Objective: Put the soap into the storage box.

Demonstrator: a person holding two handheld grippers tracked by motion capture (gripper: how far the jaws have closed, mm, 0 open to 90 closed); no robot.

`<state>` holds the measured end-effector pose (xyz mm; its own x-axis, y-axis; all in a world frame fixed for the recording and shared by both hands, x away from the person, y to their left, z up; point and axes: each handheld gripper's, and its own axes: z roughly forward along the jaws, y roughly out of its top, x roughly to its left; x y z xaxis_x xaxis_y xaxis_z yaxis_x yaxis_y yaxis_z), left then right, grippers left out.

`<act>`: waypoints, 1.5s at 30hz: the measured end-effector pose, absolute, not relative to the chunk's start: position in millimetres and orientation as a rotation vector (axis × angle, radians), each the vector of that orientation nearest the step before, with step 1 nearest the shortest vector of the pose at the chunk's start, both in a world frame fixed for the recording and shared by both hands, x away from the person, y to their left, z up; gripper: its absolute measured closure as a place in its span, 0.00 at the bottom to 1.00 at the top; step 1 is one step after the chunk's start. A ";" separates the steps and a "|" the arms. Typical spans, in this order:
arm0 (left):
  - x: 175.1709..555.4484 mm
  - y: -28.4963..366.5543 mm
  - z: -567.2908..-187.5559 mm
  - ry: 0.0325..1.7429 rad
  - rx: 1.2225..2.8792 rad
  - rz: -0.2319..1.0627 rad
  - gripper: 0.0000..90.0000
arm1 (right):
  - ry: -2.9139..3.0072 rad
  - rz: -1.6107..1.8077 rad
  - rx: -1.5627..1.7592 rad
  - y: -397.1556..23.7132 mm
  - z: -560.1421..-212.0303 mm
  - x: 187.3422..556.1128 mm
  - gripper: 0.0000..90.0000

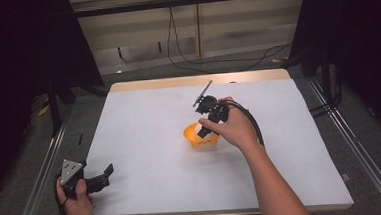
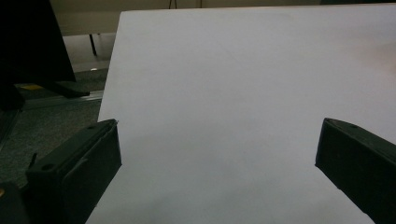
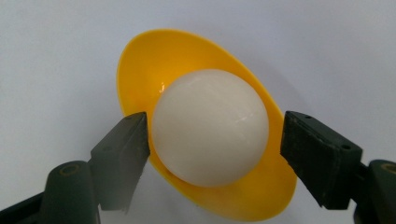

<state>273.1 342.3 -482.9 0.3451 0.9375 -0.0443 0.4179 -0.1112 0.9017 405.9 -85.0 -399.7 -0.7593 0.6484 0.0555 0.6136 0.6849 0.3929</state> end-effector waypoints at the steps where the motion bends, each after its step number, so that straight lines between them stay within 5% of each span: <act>1: 273.1 342.2 -482.9 1.221 1.700 0.717 0.00 | 2.801 0.611 1.056 -86.1 -399.1 405.3 0.26; 45: 272.9 341.2 -482.9 1.223 1.704 0.726 0.00 | 2.639 0.769 1.229 -183.6 -408.4 360.4 0.18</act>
